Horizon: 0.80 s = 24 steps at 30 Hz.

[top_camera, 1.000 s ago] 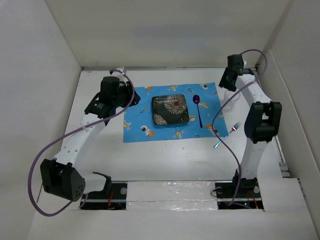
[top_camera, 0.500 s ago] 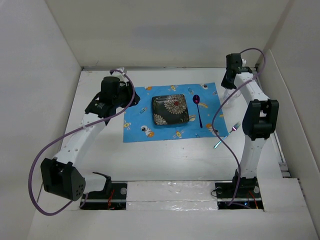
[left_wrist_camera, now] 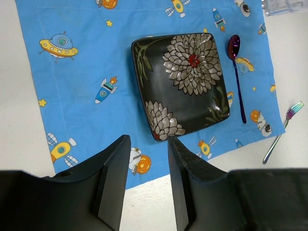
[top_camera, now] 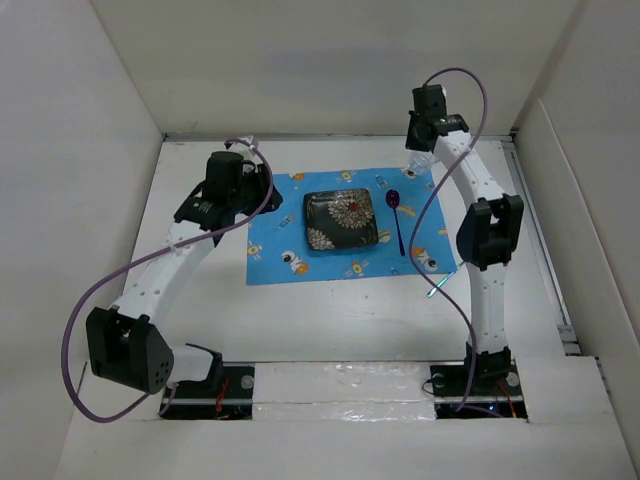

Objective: Set the dinner table for one person

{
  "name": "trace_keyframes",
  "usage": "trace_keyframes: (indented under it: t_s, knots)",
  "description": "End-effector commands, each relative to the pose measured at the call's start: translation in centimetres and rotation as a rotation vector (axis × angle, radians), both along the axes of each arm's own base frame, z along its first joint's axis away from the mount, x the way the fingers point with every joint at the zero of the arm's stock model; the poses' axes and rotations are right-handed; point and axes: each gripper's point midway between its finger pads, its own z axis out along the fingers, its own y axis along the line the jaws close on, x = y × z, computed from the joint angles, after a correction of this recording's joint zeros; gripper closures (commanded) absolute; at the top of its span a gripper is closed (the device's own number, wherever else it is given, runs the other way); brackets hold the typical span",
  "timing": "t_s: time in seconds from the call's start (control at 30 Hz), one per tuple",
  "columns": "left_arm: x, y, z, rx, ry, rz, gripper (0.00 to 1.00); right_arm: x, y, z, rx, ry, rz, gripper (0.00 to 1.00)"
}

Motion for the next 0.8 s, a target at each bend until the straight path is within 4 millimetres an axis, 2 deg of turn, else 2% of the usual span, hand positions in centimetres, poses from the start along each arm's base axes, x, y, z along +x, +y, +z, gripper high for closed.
trace_keyframes:
  t_s: [0.0, 0.03, 0.13, 0.17, 0.27, 0.3, 0.33, 0.37, 0.4, 0.43, 0.47, 0.5, 0.53, 0.6, 0.63, 0.67, 0.7, 0.73, 0.77]
  knots:
    - [0.5, -0.5, 2.5, -0.015, -0.066, -0.028, 0.66, 1.4, -0.5, -1.0, -0.02, 0.014, 0.021, 1.0]
    - [0.3, -0.7, 2.4, -0.005, -0.067, -0.038, 0.66, 1.6, 0.1, -1.9, -0.023, 0.029, 0.03, 1.0]
    - [0.1, -1.2, 2.3, -0.005, -0.064, -0.05, 0.66, 1.5, 0.2, -2.7, -0.021, 0.043, 0.032, 1.0]
    - [0.1, -1.2, 2.4, -0.008, -0.064, -0.052, 0.66, 1.5, 0.8, -3.1, -0.02, 0.049, 0.044, 1.0]
    - [0.2, -1.5, 2.4, -0.015, -0.064, -0.062, 0.66, 1.4, 0.6, -3.4, -0.027, 0.057, 0.038, 1.0]
    - [0.2, -1.6, 2.5, -0.019, -0.064, -0.071, 0.65, 1.4, 1.1, -3.6, -0.031, 0.06, 0.044, 0.95]
    - [0.2, -1.6, 2.7, -0.02, -0.067, -0.071, 0.65, 1.4, 1.1, -3.6, -0.032, 0.059, 0.043, 0.95]
    - [0.3, -1.8, 2.6, -0.021, -0.065, -0.077, 0.65, 1.4, 1.0, -3.3, -0.033, 0.053, 0.043, 0.82]
    - [0.4, -1.8, 2.8, -0.017, -0.074, -0.08, 0.65, 1.4, 1.0, -2.9, -0.032, 0.048, 0.037, 0.74]
    - [0.2, -2.7, 3.3, -0.01, -0.088, -0.105, 0.65, 1.4, 1.0, -2.4, -0.029, 0.039, 0.035, 0.68]
    - [0.3, -3.0, 3.0, 0.018, -0.086, -0.102, 0.64, 1.4, 1.0, -1.7, -0.021, 0.025, 0.035, 0.58]
    - [0.3, -3.8, 3.4, 0.044, -0.104, -0.125, 0.64, 1.4, 1.4, -0.6, 0.0, 0.007, 0.046, 0.53]
    - [-0.4, -6.0, 4.4, 0.051, -0.129, -0.173, 0.63, 1.2, 1.6, 1.5, 0.017, -0.028, 0.052, 0.49]
    - [-0.5, -7.7, 4.1, 0.094, -0.132, -0.19, 0.62, 0.7, 1.6, 4.8, 0.066, -0.081, 0.053, 0.42]
    - [-0.5, -8.9, 4.9, 0.094, -0.154, -0.208, 0.62, -0.1, 0.7, 8.1, 0.094, -0.137, 0.039, 0.4]
    - [-1.2, -10.9, 4.3, 0.109, -0.15, -0.248, 0.62, -0.6, -0.6, 9.9, 0.121, -0.167, 0.022, 0.39]
    - [-1.7, -12.1, 4.3, 0.108, -0.154, -0.275, 0.62, -1.2, -0.8, 12.0, 0.177, -0.208, 0.024, 0.39]
    - [-1.9, -13.5, 4.7, 0.096, -0.171, -0.301, 0.62, -2.1, -1.6, 11.9, 0.196, -0.198, 0.012, 0.41]
    - [-3.1, -15.8, 3.9, 0.119, -0.171, -0.341, 0.62, -4.3, -3.7, 16.4, 0.22, -0.289, -0.017, 0.58]
